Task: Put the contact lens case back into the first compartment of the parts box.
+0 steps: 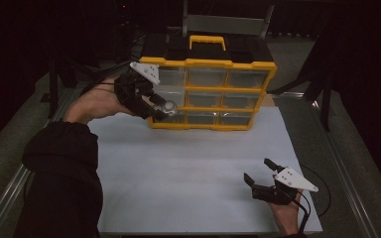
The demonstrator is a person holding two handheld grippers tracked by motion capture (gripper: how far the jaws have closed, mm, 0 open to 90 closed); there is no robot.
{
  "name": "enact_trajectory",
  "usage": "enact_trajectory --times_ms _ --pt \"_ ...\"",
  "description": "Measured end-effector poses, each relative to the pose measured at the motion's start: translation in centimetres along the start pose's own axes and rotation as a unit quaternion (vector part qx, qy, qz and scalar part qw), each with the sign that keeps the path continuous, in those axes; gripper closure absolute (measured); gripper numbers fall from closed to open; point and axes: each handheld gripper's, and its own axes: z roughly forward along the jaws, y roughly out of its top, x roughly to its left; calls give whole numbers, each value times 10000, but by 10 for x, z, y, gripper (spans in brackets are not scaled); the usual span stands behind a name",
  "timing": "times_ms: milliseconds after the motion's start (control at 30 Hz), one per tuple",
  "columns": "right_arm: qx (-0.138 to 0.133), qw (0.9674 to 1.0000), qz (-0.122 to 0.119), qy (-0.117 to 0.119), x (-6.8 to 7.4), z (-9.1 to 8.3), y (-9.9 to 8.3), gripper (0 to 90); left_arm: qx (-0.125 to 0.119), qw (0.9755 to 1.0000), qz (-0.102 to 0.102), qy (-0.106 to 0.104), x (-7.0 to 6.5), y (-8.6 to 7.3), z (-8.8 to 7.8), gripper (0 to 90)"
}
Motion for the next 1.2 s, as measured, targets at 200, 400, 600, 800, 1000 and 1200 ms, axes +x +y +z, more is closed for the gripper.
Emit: enact_trajectory --times_ms 200,400,600,800,1000,1200 --pt "-15 10000 -5 4 0 0 0 99 -10 10000 -49 43 2 2 -5 497" --pt "-12 10000 -1 -3 0 0 0 99 -8 9999 -109 62 6 4 -8 497" --pt "-5 10000 -7 -4 0 0 0 99 6 9998 -153 106 9 6 -11 497" --pt "-5 10000 -1 -7 0 0 0 99 -41 9996 -254 145 14 9 -16 497" --pt "-2 10000 -6 -1 0 0 0 99 -81 9992 -355 168 19 11 -17 497" --pt "-4 10000 -2 -2 0 0 0 99 -139 9987 -420 257 23 14 -19 497"
